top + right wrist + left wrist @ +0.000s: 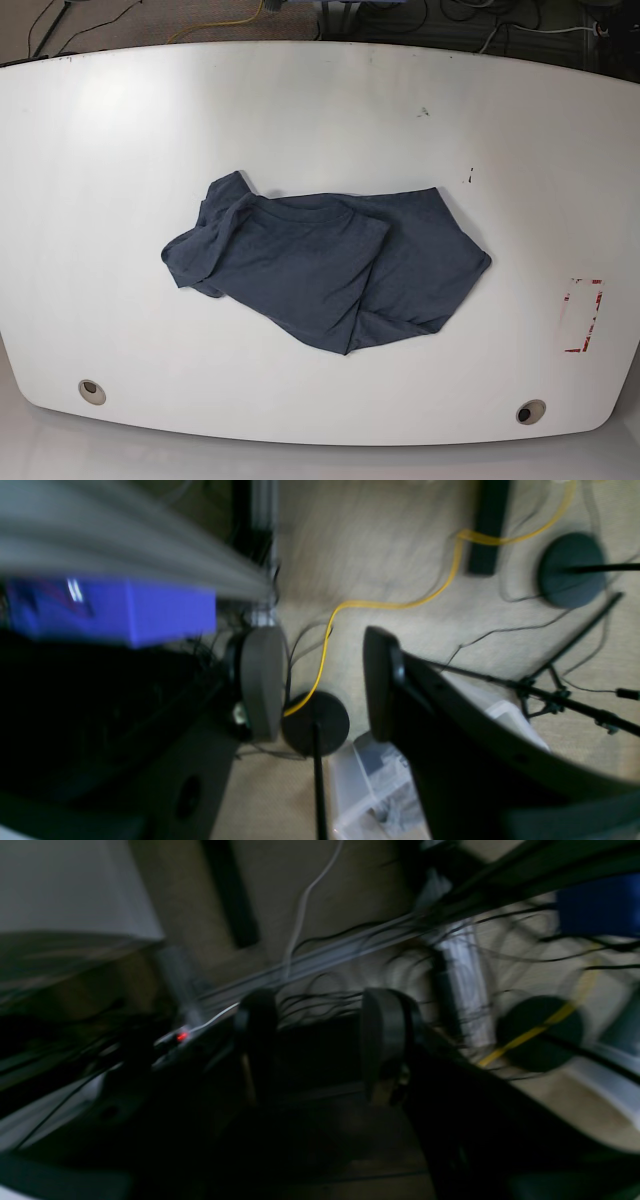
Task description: Layout the t-shirt on the table in an organized manner, then fold the t-shirt properly
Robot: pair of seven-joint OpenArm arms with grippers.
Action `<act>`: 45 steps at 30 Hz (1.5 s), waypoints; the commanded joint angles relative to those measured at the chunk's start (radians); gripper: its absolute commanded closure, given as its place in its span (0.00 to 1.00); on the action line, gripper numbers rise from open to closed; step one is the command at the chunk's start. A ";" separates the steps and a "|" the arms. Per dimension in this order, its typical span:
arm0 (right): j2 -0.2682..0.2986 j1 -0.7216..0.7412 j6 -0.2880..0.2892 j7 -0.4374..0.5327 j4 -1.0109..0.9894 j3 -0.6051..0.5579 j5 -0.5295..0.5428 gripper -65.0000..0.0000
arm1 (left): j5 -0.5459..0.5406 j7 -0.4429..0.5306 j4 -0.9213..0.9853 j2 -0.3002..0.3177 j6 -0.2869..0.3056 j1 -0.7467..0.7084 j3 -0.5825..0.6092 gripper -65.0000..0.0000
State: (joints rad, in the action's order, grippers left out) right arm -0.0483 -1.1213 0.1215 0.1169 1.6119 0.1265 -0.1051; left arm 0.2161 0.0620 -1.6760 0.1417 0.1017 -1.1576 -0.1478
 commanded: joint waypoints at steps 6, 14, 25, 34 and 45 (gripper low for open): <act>-0.028 -0.099 0.008 0.016 0.144 0.015 0.002 0.62 | -0.048 0.011 -0.111 0.006 -0.017 -0.074 -0.065 0.60; -0.029 -0.153 0.010 0.016 0.295 0.012 0.002 0.62 | -0.244 0.011 -0.200 0.008 -0.015 -0.107 -0.141 0.60; -0.031 -0.167 0.010 0.016 0.411 0.014 -0.002 0.62 | -0.353 0.012 -0.283 0.000 -0.015 -0.111 -0.207 0.60; -0.023 -0.073 0.010 0.016 0.411 0.015 -0.008 0.62 | -0.412 0.014 -0.303 0.000 -0.015 -0.072 -0.215 0.60; -0.023 0.126 0.013 0.010 0.410 0.011 -0.011 0.61 | -0.410 0.012 -0.318 -0.053 -0.015 0.070 -0.214 0.60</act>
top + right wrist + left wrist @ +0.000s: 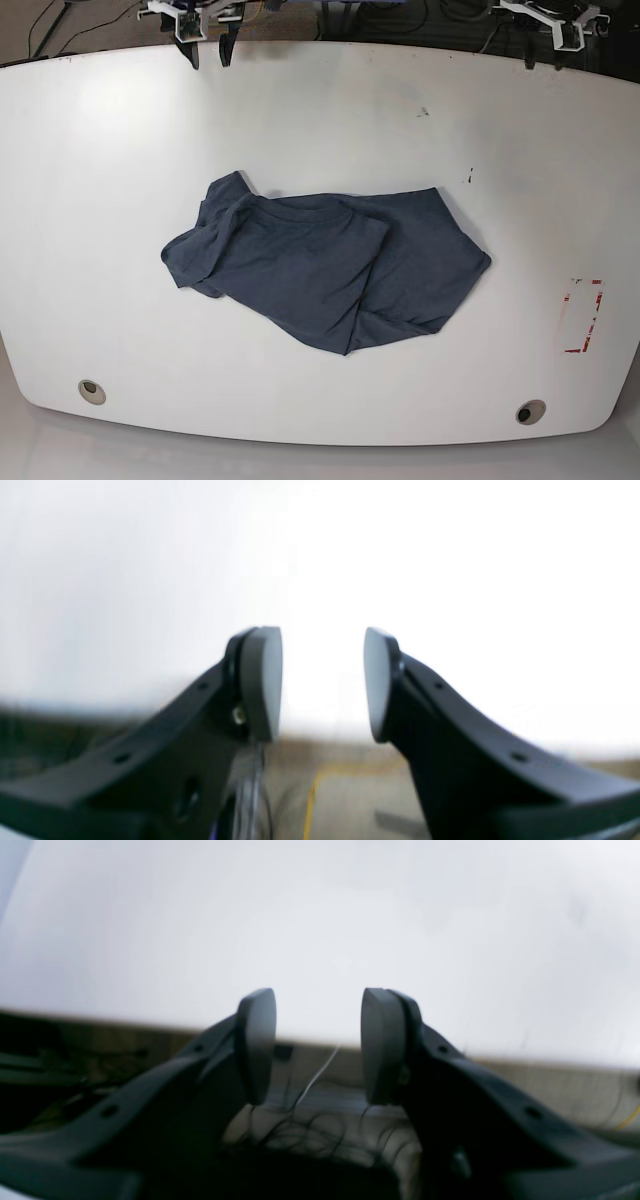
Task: Layout the t-shirt on the table in an organized manner, then fold the t-shirt properly
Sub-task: 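Lower the right gripper onto the navy t-shirt's edge and grasp it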
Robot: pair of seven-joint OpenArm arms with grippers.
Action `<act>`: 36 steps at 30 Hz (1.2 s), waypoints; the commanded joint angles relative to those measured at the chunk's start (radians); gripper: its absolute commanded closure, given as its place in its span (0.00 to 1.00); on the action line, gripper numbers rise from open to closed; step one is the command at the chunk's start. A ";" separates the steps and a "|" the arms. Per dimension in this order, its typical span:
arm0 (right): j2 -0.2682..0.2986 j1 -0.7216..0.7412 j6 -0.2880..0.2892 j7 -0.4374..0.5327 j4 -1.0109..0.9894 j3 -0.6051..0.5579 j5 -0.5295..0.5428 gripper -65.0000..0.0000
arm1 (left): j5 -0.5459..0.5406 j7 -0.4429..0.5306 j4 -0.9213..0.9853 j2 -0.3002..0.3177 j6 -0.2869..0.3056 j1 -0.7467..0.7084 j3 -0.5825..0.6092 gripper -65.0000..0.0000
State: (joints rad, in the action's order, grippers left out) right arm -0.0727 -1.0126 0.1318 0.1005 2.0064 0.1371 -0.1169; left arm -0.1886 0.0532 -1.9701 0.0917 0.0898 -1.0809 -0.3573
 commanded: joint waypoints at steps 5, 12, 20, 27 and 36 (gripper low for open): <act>0.001 0.119 0.016 -0.008 0.018 -0.003 0.001 0.61 | -0.005 0.021 -0.031 -0.005 -0.003 0.021 0.001 0.59; 0.000 0.269 0.064 -0.109 0.018 -0.003 0.001 0.54 | -0.004 0.018 -0.030 -0.005 -0.003 0.069 0.043 0.33; -0.005 0.424 0.070 -0.255 0.012 -0.015 0.012 0.18 | -0.004 0.021 -0.030 -0.005 -0.003 0.132 0.070 0.23; -0.005 0.558 0.070 -0.411 0.004 -0.050 0.013 0.16 | -0.004 0.021 -0.030 -0.005 -0.003 0.161 0.071 0.23; -0.003 0.703 0.072 -0.543 -0.051 -0.061 0.113 0.25 | -0.002 0.020 -0.030 -0.002 -0.003 0.169 0.071 0.23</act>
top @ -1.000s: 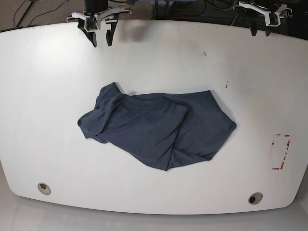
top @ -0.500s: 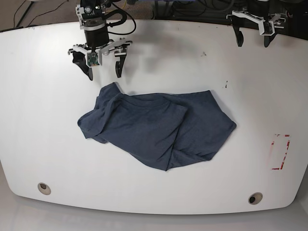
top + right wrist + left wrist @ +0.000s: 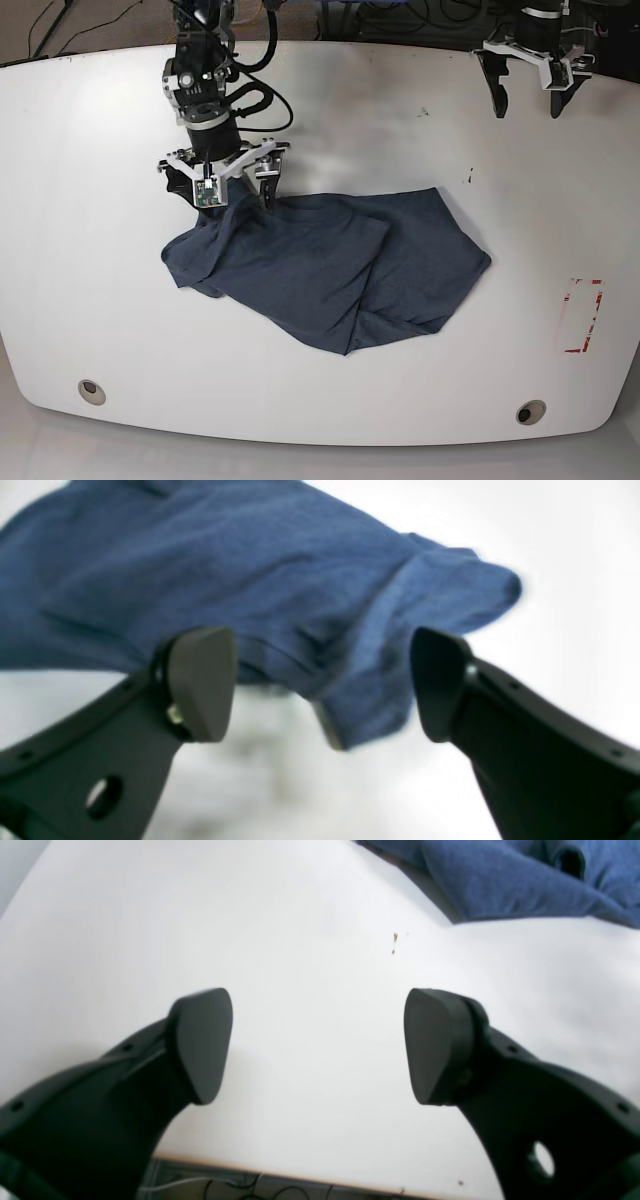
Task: Layout the t-shirt on the table in an organized manner, then fold the t-shirt properly
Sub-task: 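Lower the right gripper onto the navy t-shirt's edge and grasp it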
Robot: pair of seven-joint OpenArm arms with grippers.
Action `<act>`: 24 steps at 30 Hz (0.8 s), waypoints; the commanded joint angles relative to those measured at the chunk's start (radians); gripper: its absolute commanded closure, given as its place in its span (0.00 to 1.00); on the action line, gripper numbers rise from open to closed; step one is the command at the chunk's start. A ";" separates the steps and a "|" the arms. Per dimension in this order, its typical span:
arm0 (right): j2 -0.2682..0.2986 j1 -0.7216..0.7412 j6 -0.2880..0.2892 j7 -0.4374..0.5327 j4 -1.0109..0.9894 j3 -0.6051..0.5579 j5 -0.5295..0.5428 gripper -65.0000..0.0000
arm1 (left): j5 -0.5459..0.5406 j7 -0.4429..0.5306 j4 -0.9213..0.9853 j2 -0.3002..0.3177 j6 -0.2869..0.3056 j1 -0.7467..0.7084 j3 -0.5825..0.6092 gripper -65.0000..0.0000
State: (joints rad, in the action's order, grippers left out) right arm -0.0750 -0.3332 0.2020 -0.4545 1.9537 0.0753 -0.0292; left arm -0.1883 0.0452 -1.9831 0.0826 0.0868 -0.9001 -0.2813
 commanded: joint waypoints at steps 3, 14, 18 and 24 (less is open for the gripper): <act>0.004 0.064 -0.006 -0.020 -0.037 0.001 0.074 0.26 | -0.003 0.029 -0.017 0.009 0.000 -0.014 -0.008 0.23; 0.004 0.141 -0.009 -0.034 -0.162 0.002 0.099 0.30 | -0.001 0.029 -0.015 0.009 0.000 -0.015 -0.011 0.23; 0.001 0.164 -0.011 -0.033 -0.207 0.039 0.107 0.30 | -0.001 0.029 -0.014 0.010 0.000 -0.015 -0.011 0.23; -0.004 0.199 -0.009 -0.033 -0.262 0.119 0.108 0.30 | -0.001 0.029 -0.014 0.010 0.000 -0.015 -0.011 0.23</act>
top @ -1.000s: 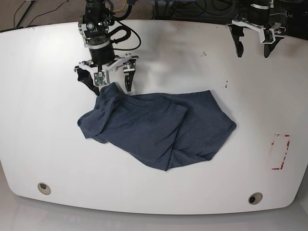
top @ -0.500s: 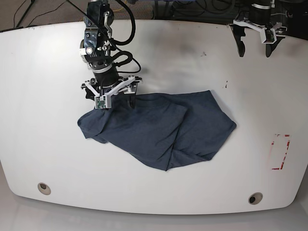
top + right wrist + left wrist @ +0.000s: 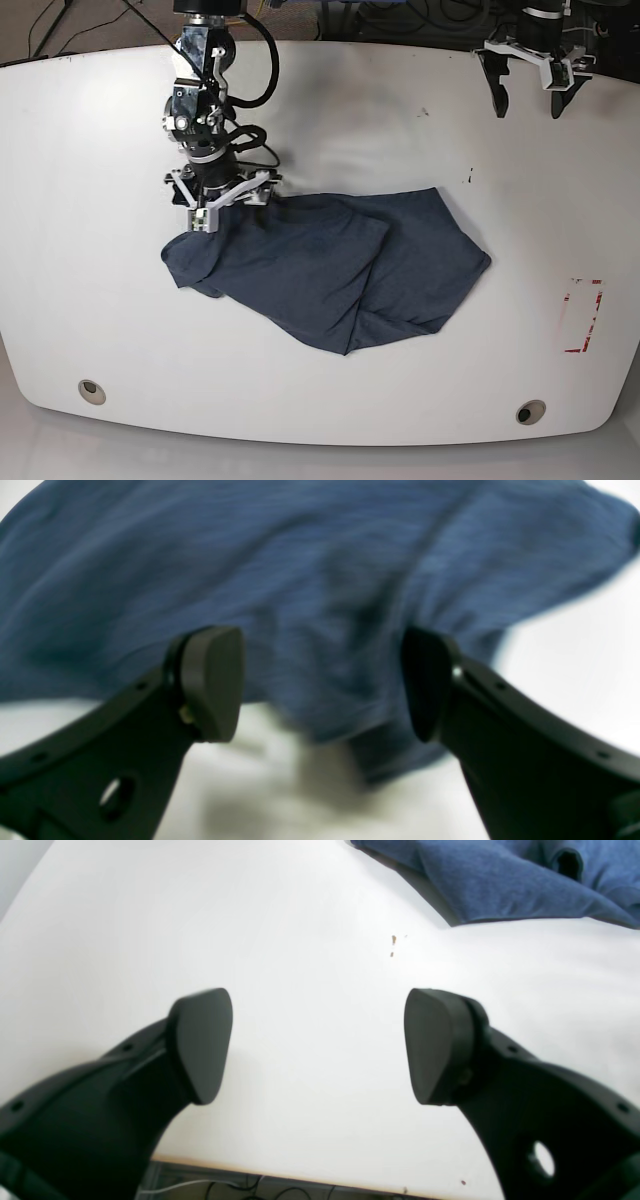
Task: Layout the t-shirt on the table in an organized manner, then fold the t-shirt properly
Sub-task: 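Lower the right gripper onto the navy t-shirt's edge and grasp it, then move the left gripper to the opposite shirt edge and grasp it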
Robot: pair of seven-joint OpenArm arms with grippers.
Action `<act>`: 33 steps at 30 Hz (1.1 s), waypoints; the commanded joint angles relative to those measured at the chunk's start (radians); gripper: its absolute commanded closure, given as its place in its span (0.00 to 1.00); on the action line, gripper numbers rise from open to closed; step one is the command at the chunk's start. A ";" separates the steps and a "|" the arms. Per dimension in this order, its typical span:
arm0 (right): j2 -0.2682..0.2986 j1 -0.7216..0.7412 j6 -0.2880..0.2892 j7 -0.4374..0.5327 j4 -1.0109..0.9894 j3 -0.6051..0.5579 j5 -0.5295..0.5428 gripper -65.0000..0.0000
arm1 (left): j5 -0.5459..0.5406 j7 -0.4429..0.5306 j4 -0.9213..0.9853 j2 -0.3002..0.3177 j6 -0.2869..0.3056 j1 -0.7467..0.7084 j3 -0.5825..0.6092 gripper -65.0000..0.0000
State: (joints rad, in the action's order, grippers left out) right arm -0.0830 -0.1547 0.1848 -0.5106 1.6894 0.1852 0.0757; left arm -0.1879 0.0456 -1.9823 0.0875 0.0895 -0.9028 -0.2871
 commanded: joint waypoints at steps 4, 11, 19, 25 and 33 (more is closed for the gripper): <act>0.007 0.033 0.012 0.023 -0.007 0.030 0.003 0.30 | -0.002 0.027 -0.013 0.005 -0.003 -0.012 -0.005 0.23; 0.010 0.033 0.014 0.022 -0.007 0.035 0.003 0.37 | -0.002 0.027 -0.013 0.005 -0.003 -0.009 -0.005 0.23; 0.005 0.034 0.015 0.022 -0.028 0.032 0.003 0.51 | 0.000 0.024 -0.013 0.005 -0.003 0.014 -0.005 0.23; 0.005 0.036 0.015 0.022 -0.067 0.032 0.003 0.51 | 0.000 0.024 -0.013 0.005 -0.003 0.021 -0.005 0.23; 0.004 0.031 0.015 0.022 -0.070 0.032 0.005 0.53 | 0.000 0.024 -0.013 0.005 -0.003 0.026 -0.005 0.23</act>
State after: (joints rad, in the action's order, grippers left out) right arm -0.0753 -0.1322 0.1947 -0.5091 1.5978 0.2165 0.0757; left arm -0.1848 0.0448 -1.9800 0.0891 0.0895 -0.8665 -0.2871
